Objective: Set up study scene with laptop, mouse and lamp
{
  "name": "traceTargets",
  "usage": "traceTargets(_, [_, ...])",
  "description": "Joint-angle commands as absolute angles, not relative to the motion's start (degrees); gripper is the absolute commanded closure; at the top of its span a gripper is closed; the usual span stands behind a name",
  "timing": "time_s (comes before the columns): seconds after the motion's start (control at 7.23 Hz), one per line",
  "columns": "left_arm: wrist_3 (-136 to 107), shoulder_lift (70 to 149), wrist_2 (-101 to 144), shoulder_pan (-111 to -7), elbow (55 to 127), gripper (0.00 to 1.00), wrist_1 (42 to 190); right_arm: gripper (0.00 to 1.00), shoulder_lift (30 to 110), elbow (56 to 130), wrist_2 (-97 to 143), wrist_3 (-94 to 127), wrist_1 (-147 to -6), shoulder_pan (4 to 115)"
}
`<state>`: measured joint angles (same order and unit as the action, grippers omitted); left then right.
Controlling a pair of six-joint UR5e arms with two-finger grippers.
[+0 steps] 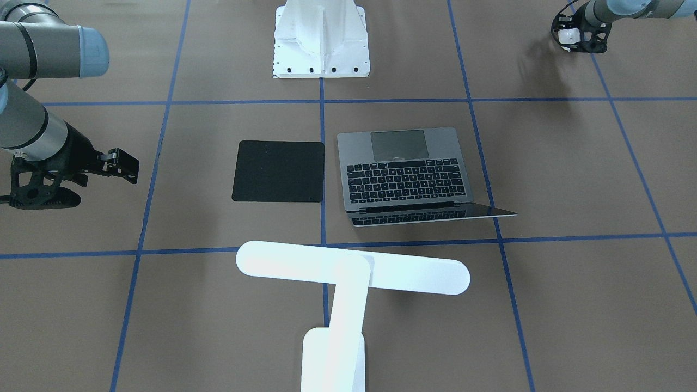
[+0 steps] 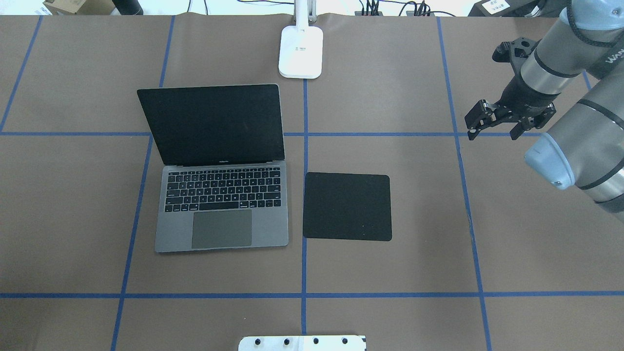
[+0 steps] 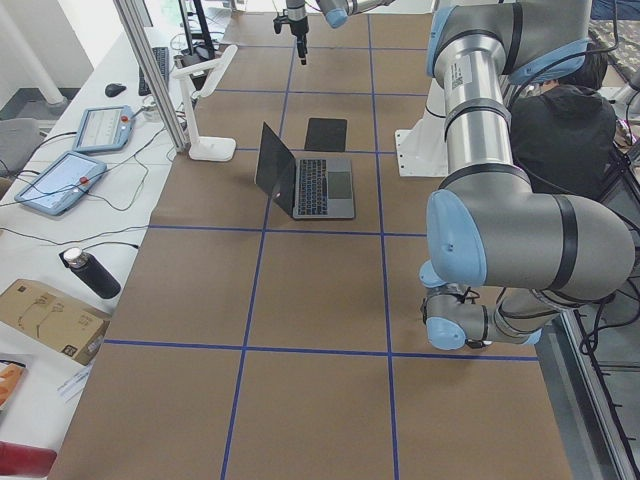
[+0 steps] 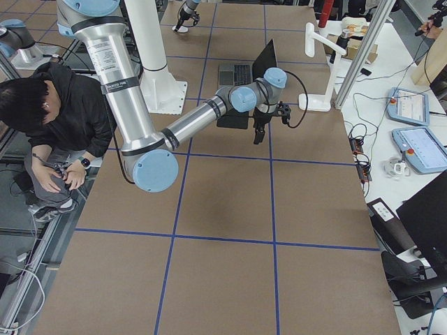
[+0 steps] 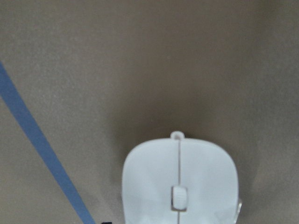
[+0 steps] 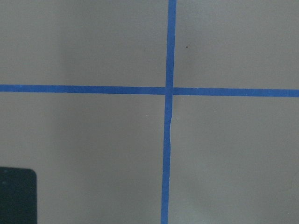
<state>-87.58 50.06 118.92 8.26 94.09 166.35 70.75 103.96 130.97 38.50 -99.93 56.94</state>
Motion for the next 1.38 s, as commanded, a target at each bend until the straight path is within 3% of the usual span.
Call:
traceTargets(0.0, [-89.20,49.66,118.92,8.26,92.73,0.55,171.11,0.01,70.75,103.97,131.04,38.50,-99.93,56.95])
traceTargets(0.55, [-92.79,49.13,119.27,8.00,93.95,0.59,177.97,0.01,70.66,104.24,131.48,38.58,-99.93,56.95])
traceTargets(1.25, [-98.88,49.75,120.84,7.21,107.55,0.59,174.84,0.01,70.75,103.45,131.66,38.58,-99.93,56.17])
